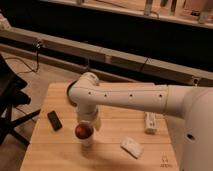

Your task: Place the pepper in the ceramic cup

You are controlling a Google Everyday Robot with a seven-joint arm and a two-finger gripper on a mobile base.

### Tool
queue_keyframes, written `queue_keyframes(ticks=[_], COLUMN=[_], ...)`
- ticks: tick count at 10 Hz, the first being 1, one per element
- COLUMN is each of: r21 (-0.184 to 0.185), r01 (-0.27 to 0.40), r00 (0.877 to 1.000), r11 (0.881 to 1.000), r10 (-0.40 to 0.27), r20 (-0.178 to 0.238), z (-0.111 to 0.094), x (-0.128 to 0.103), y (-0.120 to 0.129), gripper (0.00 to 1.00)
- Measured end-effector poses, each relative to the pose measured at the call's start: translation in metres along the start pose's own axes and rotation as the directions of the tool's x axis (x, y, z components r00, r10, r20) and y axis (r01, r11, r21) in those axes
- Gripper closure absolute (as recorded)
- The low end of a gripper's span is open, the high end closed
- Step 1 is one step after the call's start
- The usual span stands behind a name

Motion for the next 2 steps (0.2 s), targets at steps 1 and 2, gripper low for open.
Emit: queue_keyframes(ticks=[1,2], r21=[0.006,0.015], r01=[0.004,0.007], r00=[1.0,1.0], r11=[1.0,1.0], r10=[-0.004,-0.007], r20=[0.0,0.001], z=[-0.0029,-0.0073], x=[-0.0011,-0.0014], y=[-0.0003,-0.0006], gripper=[0.38,0.38])
